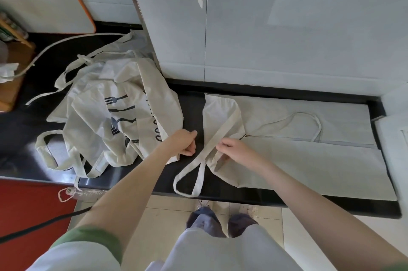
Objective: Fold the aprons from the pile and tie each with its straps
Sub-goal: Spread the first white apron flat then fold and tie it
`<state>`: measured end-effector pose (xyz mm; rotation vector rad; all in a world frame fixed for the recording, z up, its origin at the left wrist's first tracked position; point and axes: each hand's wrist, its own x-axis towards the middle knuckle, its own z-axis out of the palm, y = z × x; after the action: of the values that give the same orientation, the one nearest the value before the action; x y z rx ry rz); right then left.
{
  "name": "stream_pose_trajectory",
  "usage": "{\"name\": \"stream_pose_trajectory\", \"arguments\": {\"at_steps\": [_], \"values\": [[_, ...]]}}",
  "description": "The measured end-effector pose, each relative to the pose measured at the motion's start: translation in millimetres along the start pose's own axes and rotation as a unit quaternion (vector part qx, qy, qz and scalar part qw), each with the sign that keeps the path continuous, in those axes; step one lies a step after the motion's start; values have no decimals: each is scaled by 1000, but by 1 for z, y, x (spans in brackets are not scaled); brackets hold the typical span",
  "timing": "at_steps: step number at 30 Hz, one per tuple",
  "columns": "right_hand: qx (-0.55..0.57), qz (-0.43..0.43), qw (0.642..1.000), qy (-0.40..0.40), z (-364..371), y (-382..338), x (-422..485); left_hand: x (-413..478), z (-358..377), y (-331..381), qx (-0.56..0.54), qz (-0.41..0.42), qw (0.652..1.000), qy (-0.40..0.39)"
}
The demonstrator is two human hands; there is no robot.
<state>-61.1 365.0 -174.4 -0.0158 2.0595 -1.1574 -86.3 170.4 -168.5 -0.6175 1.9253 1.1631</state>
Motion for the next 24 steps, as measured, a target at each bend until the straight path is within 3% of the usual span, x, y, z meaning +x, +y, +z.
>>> {"name": "stream_pose_trajectory", "arguments": {"at_steps": [3,5,7,13,17,19,21,24], "values": [[218,-21,976,6,-6,2,-2,-14,-4,-4,88,35,981,-171],[274,-43,961,-1,-9,2,-3,-26,-1,3,109,79,956,-260],[280,-54,959,-2,-10,-1,-5,-33,6,14,120,108,947,-278],[310,-47,950,-10,-11,0,-9,-38,29,35,157,125,971,-130],[341,-43,939,-22,-13,-3,-14,-38,37,40,156,102,980,-76],[298,-31,954,3,-14,-3,-13,-35,37,41,278,126,952,-29],[181,-19,983,34,-16,-1,-10,-35,33,40,413,169,895,28],[23,-17,999,16,-19,2,-7,-43,33,40,524,191,830,11]]}}
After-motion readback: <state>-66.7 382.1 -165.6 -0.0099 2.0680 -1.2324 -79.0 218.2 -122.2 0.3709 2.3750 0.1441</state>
